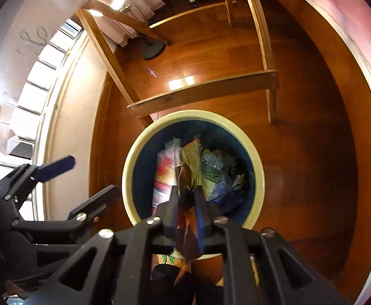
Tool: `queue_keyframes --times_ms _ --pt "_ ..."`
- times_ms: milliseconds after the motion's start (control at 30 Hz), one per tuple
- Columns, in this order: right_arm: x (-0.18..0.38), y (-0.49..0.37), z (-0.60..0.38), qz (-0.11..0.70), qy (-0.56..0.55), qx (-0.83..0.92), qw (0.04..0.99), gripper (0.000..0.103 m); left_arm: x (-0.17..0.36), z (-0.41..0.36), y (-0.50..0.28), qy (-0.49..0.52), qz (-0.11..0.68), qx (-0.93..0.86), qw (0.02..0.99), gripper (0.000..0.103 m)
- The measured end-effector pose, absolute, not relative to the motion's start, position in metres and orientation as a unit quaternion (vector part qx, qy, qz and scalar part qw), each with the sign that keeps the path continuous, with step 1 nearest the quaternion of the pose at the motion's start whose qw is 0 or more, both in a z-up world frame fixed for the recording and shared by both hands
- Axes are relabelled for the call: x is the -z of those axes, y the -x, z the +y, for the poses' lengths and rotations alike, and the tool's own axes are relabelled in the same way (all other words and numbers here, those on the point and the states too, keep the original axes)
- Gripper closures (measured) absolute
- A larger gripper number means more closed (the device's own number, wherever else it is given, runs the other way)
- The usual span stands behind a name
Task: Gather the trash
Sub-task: 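Raise both tools back over the table toward the mask and beige box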
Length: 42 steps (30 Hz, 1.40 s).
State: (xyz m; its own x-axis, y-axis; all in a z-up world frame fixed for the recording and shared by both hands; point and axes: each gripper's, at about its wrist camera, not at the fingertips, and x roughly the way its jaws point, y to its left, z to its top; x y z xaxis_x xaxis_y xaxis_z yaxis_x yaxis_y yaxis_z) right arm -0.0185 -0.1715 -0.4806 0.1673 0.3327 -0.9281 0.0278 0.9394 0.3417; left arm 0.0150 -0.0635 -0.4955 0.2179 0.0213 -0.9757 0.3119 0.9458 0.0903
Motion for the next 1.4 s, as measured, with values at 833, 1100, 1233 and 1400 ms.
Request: queue_keyframes --times_ms 833,1100,1233,1400 --pt "0.26 0.035 -0.159 0.598 -0.112 -0.105 0.787 0.06 0.238 -0.01 0.014 -0.06 0.58 0.052 0.81 0.009" --pt "0.122 0.037 -0.17 0.542 -0.076 -0.151 0.823 0.059 0.082 0.001 0.015 -0.015 0.504 0.017 0.863 0.009" --pt "0.068 0.032 -0.171 0.489 -0.048 -0.163 0.856 0.057 0.025 0.008 0.011 -0.006 0.46 -0.005 0.888 0.009" --pt "0.03 0.009 -0.167 0.453 -0.035 -0.177 0.873 0.053 -0.018 0.016 -0.002 0.003 0.422 -0.025 0.906 0.009"
